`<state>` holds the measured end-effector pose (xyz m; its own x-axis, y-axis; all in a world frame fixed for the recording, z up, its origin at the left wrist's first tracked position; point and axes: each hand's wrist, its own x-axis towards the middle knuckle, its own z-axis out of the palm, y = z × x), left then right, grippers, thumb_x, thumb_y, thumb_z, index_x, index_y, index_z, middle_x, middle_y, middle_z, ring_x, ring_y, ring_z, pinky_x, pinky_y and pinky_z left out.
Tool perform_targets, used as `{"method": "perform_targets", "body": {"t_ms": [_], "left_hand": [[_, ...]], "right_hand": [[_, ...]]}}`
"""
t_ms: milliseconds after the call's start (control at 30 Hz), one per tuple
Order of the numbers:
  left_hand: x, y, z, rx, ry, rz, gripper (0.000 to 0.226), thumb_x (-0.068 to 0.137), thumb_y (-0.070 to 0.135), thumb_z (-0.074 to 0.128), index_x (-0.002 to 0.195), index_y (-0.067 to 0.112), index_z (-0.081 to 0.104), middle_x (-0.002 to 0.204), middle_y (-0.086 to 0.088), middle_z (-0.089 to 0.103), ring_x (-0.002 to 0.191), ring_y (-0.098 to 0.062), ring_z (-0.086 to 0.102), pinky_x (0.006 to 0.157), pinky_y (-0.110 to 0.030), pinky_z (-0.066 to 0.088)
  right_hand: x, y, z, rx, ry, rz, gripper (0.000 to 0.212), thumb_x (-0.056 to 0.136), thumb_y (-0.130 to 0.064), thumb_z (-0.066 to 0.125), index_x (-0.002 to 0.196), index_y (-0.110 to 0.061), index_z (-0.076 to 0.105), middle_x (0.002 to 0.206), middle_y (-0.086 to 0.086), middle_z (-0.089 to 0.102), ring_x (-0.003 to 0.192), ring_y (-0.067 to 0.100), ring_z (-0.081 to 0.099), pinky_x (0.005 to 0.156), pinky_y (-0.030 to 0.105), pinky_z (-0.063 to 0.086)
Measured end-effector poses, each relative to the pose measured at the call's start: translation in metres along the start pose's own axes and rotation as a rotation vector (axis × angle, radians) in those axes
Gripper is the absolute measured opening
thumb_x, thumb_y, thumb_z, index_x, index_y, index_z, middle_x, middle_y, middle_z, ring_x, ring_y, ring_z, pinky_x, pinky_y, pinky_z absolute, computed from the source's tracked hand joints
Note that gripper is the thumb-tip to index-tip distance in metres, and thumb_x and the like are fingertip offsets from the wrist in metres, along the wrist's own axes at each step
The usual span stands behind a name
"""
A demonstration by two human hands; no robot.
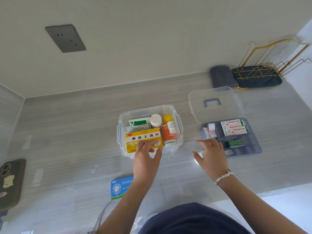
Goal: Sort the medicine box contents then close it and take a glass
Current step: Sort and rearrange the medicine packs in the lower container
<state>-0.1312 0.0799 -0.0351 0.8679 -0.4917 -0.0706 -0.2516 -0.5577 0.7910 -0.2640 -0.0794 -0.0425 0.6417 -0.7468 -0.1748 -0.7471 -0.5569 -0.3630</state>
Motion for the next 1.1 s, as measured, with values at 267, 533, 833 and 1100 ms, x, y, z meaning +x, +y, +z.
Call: {"method": "perform_targets", "body": {"t_ms": [267,533,833,1100], "left_hand": [[-0.022,0.021,0.042,0.004,-0.148,-0.027,0.025,0.083,0.029,0.065,0.108,0.025,0.062,0.103,0.011,0.052,0.074,0.003,0.056,0.059,-0.002,0.041],[-0.03,0.038,0.068,-0.056,-0.238,-0.077,0.03,0.082,0.029,0.067,0.112,0.025,0.062,0.106,0.008,0.056,0.077,0.002,0.056,0.061,-0.003,0.043],[-0.022,0.048,0.04,-0.354,-0.335,-0.143,0.038,0.079,0.033,0.069,0.113,0.041,0.054,0.111,0.017,0.057,0.093,-0.003,0.062,0.071,-0.011,0.052],[0.007,0.026,-0.017,-0.455,-0.213,-0.151,0.034,0.079,0.024,0.07,0.102,0.047,0.059,0.103,0.012,0.067,0.082,-0.005,0.065,0.073,-0.019,0.054]], "right_hand": [[0.0,0.033,0.004,0.024,-0.213,0.034,0.04,0.083,-0.027,0.061,0.122,-0.022,0.055,0.124,0.007,0.05,0.105,0.029,0.057,0.083,0.035,0.052],[-0.002,0.038,-0.027,0.325,-0.136,-0.049,0.035,0.076,-0.024,0.071,0.11,-0.017,0.063,0.108,0.002,0.058,0.084,0.014,0.055,0.074,0.017,0.04],[0.005,0.008,-0.074,0.711,-0.225,-0.046,0.025,0.082,-0.025,0.067,0.106,-0.025,0.064,0.083,0.001,0.068,0.067,0.013,0.065,0.068,0.027,0.052],[0.023,-0.044,-0.052,0.997,-0.377,0.006,0.016,0.083,-0.016,0.066,0.098,-0.022,0.065,0.085,0.009,0.068,0.061,0.009,0.067,0.06,0.02,0.057]]}}
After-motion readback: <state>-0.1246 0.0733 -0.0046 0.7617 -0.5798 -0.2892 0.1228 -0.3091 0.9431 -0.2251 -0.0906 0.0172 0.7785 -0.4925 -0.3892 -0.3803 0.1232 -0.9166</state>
